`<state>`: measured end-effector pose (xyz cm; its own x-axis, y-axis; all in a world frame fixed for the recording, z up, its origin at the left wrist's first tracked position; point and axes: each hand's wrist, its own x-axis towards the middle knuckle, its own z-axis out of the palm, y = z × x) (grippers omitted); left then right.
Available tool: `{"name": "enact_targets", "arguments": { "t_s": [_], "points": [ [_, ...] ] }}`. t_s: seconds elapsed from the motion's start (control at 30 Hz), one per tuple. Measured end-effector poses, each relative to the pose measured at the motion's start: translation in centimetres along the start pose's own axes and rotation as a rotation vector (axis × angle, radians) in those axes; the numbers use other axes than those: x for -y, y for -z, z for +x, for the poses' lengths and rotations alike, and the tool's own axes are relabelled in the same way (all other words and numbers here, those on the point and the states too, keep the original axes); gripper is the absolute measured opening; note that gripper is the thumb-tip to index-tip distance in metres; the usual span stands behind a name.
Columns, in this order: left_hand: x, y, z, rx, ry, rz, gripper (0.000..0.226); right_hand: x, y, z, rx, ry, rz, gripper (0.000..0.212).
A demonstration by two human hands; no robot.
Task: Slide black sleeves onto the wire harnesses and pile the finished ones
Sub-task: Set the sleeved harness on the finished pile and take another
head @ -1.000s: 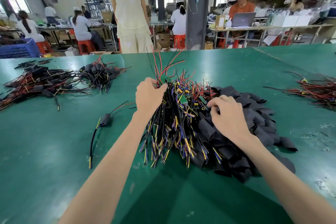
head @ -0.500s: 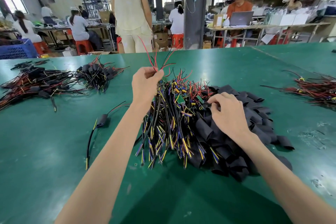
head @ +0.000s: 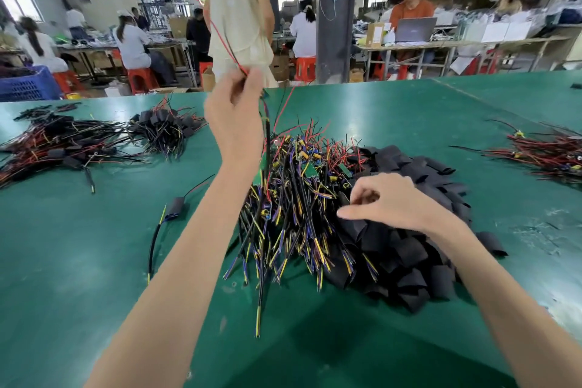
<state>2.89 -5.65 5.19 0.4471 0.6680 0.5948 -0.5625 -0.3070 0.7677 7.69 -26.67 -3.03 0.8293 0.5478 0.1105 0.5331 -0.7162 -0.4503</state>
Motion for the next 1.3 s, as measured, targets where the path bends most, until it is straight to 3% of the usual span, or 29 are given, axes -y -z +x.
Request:
{"name": "enact_targets", "arguments": {
  "t_s": [0.1,0.17,0.3,0.37,0.43,0.53,0.73,0.97,1.3],
  "points": [
    [-2.6,1.0,1.3,-0.036,-0.061,-0.148,0.011,0.7,-0.9,0.1,0.024,0.026,-0.206,0.031],
    [-4.4,1.9,2.2,0.008,-0.128,-0.202,0.014,0.9,-0.9,0.0,0.031,0.021,-0.176,0.029],
    [-5.9,4.5,3.4,0.175,-0.401,0.173,0.027,0.4,0.5,0.2,-0.136,-0.003,0.118,0.02],
    [-4.8,5.6,3.1,0.274,-0.53,0.455,0.031,0.0,1.1,0.4,-0.203,-0.036,0.457,0.011],
    [-2.5,6.3,2.0,0.407,-0.56,0.681,0.028,-0.3,0.9,0.7,-0.197,-0.044,0.763,0.016],
    [1.6,7.2,-1.1,0.578,-0.51,0.873,0.021,-0.6,-0.5,1.1,-0.217,0.014,0.658,0.027],
    [6.0,9.0,-5.3,0.568,-0.409,0.816,0.02,-0.4,-2.3,1.2,-0.225,0.153,0.373,0.033],
    [5.7,9.3,-6.3,0.496,-0.318,0.61,0.014,0.5,-2.7,0.7,-0.299,0.162,0.433,0.047],
    [5.2,8.8,-7.2,0.635,-0.261,0.468,0.014,0.7,-2.1,0.5,-0.337,0.233,0.461,0.04]
  ]
}}
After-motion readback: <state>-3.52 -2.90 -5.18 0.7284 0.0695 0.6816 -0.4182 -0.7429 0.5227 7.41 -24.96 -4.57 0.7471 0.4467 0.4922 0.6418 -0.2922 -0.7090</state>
